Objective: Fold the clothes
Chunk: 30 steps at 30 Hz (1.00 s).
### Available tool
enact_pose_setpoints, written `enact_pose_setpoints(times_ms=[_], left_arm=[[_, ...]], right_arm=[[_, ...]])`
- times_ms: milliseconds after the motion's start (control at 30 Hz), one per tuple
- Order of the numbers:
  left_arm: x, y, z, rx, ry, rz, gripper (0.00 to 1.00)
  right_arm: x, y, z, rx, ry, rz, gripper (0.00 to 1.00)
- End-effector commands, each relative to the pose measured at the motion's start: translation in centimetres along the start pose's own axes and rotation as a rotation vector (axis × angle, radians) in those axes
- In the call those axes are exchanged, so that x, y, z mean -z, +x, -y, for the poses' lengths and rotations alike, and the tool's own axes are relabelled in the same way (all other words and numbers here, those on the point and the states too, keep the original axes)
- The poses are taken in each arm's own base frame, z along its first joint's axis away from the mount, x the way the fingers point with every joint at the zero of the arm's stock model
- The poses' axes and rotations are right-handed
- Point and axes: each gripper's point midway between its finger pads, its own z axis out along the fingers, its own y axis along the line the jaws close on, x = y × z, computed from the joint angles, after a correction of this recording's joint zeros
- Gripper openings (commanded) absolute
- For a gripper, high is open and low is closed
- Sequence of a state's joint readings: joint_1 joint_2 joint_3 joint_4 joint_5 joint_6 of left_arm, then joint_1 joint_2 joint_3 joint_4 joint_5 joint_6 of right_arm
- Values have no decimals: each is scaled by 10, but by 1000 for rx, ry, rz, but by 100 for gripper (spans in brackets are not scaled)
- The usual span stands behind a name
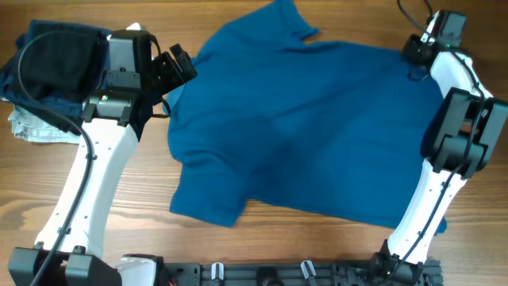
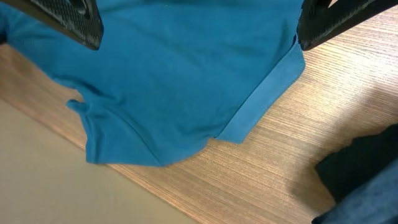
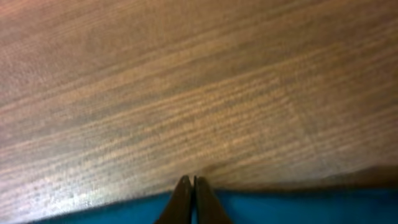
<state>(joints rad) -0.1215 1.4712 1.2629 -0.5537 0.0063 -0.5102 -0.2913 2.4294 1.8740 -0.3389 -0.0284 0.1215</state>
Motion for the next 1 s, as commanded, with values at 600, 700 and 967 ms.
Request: enact_pose_setpoints(times_ms=[600, 700, 967], left_arm=[[6, -4, 3, -9, 15, 15, 100], [6, -4, 3, -9, 14, 15, 100], [6, -4, 3, -9, 15, 15, 100]], right_arm=[[201, -59, 90, -219, 272, -2, 99], [201, -59, 90, -219, 272, -3, 99], [201, -59, 90, -219, 272, -3, 99]])
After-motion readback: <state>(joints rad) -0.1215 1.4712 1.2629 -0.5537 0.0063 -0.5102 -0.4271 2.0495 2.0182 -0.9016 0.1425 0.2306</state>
